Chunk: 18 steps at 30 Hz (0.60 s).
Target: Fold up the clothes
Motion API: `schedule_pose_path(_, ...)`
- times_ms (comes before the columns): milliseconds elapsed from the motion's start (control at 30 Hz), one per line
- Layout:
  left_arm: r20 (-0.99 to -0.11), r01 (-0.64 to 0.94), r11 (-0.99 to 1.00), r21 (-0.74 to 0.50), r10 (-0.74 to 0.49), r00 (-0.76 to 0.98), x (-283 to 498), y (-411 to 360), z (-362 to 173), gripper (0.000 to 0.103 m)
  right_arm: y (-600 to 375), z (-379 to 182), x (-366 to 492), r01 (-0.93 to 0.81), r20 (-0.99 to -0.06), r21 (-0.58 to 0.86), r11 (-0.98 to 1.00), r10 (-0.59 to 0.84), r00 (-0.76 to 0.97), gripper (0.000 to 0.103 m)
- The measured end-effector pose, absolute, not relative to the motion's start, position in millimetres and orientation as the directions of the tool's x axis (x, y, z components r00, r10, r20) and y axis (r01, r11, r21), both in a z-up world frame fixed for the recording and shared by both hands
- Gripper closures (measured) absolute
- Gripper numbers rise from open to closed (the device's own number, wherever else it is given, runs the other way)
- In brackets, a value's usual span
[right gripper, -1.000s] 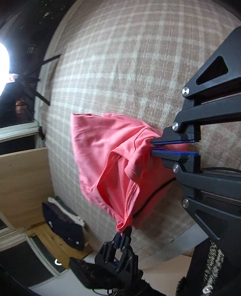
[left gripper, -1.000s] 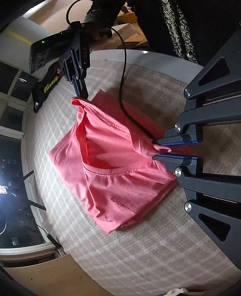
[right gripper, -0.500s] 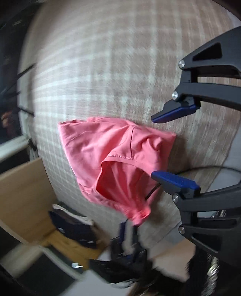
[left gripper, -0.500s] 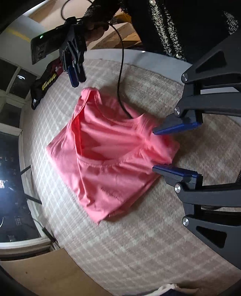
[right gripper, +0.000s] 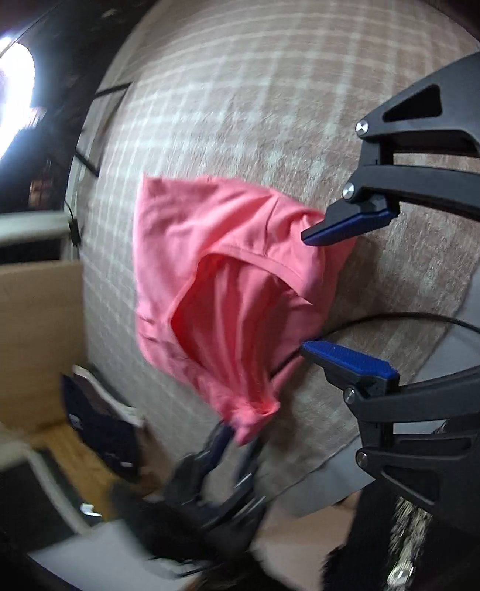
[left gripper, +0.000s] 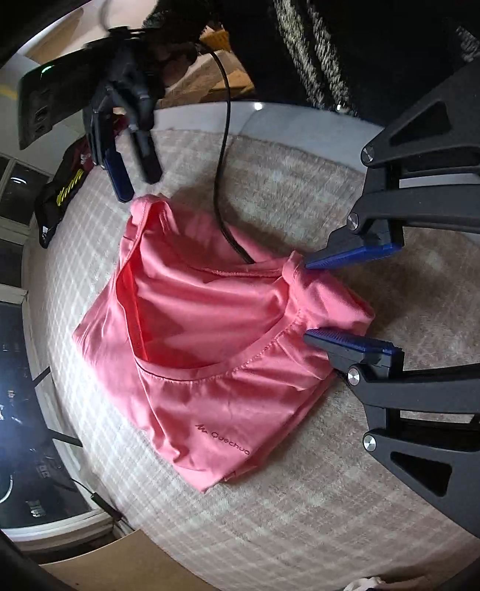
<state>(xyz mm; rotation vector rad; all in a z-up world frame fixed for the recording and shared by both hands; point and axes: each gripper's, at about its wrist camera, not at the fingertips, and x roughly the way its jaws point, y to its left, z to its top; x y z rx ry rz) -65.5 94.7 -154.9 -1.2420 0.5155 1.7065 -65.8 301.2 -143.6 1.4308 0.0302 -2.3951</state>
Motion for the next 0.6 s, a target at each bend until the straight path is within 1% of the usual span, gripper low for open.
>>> schedule_pose_path(67,-0.868,-0.827,-0.483,-0.288,0.496,0.013,-69,77,-136,0.071,301,-140,-64,0.322,-0.864,0.148,-0.935,-0.281,-0.418,0.054)
schedule_pose_path(100,-0.865,-0.820,-0.490,-0.298,0.502,0.014,-70,68,-125,0.071,306,-133,-62,0.319,-0.855,0.151,-0.936,-0.285,-0.433,0.054)
schedule_pose_path(167,-0.869,-0.826,-0.517,-0.227,0.490,-0.068,-69,42,-93,0.071,315,-119,-58,0.316,-0.837,0.152,-0.937,-0.292,-0.462,0.054)
schedule_pose_path(267,-0.881,-0.820,-0.537,-0.200,0.464,-0.089,-72,24,-77,0.071,312,-119,-55,0.385,-0.838,0.085,-0.919,-0.275,-0.471,0.054)
schedule_pose_path(333,-0.887,-0.855,-0.490,-0.172,0.455,-0.082,-64,38,-83,0.070,304,-131,-60,0.439,-0.852,0.064,-0.896,-0.278,-0.444,0.054)
schedule_pose_path(367,-0.887,-0.872,-0.460,-0.166,0.455,-0.072,-60,47,-88,0.065,299,-137,-63,0.458,-0.858,0.044,-0.888,-0.269,-0.438,0.054)
schedule_pose_path(467,-0.893,-0.912,-0.375,-0.166,0.449,-0.021,-48,86,-115,0.065,292,-152,-72,0.478,-0.868,-0.010,-0.878,-0.230,-0.441,0.054)
schedule_pose_path(533,-0.885,-0.915,-0.359,-0.184,0.466,-0.004,-52,102,-129,0.065,289,-161,-77,0.481,-0.878,-0.050,-0.875,-0.191,-0.439,0.054)
schedule_pose_path(567,-0.881,-0.916,-0.351,-0.193,0.474,0.004,-54,110,-136,0.065,288,-166,-80,0.484,-0.883,-0.069,-0.872,-0.173,-0.437,0.059)
schedule_pose_path(600,-0.881,-0.912,-0.356,-0.205,0.474,0.013,-59,114,-142,0.065,288,-170,-82,0.491,-0.887,-0.078,-0.868,-0.164,-0.431,0.067)
